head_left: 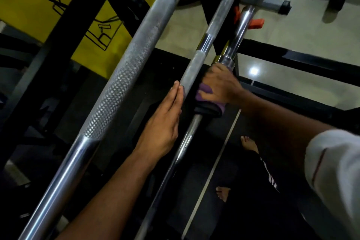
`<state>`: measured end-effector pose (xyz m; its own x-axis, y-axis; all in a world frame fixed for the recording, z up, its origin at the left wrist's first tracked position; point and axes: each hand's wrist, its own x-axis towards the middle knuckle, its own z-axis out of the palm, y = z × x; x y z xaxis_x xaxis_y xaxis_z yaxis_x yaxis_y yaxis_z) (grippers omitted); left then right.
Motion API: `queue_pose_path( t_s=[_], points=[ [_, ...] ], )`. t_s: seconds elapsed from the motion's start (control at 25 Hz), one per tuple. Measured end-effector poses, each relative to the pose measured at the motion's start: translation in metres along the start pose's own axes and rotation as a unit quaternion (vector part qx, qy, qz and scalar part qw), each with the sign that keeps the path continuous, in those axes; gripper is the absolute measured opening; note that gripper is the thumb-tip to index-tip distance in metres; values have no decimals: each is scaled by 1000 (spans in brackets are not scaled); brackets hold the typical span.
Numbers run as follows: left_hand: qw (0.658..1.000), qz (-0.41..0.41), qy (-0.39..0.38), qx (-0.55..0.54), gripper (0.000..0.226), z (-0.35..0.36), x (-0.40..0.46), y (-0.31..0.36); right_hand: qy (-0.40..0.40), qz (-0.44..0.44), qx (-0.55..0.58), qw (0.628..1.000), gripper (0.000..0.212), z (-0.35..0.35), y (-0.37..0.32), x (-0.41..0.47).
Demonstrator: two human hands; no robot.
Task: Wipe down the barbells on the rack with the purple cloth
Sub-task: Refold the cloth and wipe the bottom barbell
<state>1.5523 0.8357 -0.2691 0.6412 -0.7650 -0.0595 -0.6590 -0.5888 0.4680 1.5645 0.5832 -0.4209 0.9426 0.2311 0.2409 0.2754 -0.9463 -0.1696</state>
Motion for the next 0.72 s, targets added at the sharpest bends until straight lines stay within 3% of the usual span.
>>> queue_pose_path(
  t_s=[0.08,0.2,0.36,0.44,0.48,0.56,0.72],
  points=[
    [1000,6,1,3,67,0,1,-2,-22,39,-14,999,52,-2,2,7],
    [1000,16,-4,0,69,1,1,-6,37,77,12,996,46,11,-65,-6],
    [1000,0,-23,8,73,1,2,-4,-15,-34,110,993,52,31,-141,-39],
    [1000,-1,-16,7,71,0,2,-3,-51,-85,86,991,55,27,-119,-33],
    [1000,2,-10,2,70,-1,1,-2,-32,-85,76,993,53,25,-100,-26],
    [1000,6,-4,-2,69,-1,1,0,32,-46,61,997,45,11,-50,-7],
    [1000,1,-7,13,67,-3,2,2,26,65,61,996,37,-4,-7,7]
  ],
)
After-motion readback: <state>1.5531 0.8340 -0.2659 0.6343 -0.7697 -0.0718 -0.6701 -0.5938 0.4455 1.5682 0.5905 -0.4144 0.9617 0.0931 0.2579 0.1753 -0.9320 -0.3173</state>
